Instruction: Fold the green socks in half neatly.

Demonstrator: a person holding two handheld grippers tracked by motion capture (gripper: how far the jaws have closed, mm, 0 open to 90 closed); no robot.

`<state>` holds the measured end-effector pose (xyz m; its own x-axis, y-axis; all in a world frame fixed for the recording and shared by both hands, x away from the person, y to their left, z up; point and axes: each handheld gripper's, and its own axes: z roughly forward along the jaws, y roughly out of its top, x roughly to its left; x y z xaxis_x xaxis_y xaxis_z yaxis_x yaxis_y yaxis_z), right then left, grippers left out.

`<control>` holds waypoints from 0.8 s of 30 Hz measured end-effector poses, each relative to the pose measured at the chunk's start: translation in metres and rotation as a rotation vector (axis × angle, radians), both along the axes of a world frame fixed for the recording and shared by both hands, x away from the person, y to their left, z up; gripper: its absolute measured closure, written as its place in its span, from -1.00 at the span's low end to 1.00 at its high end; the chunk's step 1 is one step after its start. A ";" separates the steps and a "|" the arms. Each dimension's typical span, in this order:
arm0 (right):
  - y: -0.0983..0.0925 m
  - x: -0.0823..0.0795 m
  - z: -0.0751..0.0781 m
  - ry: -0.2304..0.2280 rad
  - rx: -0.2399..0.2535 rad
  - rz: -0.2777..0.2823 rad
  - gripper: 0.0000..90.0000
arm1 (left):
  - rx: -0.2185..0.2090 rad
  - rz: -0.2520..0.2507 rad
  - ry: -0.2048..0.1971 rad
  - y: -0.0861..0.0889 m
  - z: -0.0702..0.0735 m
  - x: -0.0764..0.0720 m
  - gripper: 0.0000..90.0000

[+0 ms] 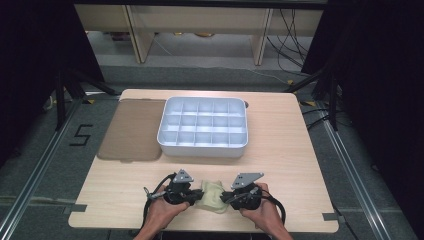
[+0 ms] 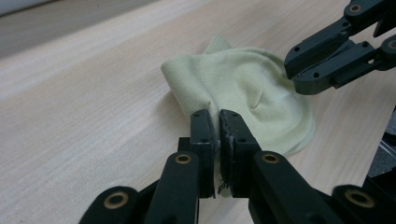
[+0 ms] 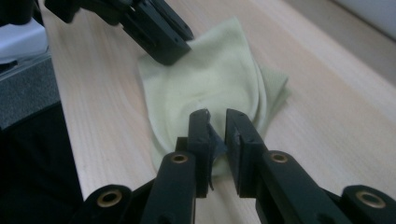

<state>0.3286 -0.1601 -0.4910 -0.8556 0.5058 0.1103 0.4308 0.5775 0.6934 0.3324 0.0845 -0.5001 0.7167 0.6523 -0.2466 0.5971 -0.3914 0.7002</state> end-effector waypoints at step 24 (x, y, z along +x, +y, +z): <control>0.040 -0.003 -0.011 0.025 -0.004 0.122 0.97 | 0.019 -0.021 -0.046 -0.001 0.011 -0.005 0.86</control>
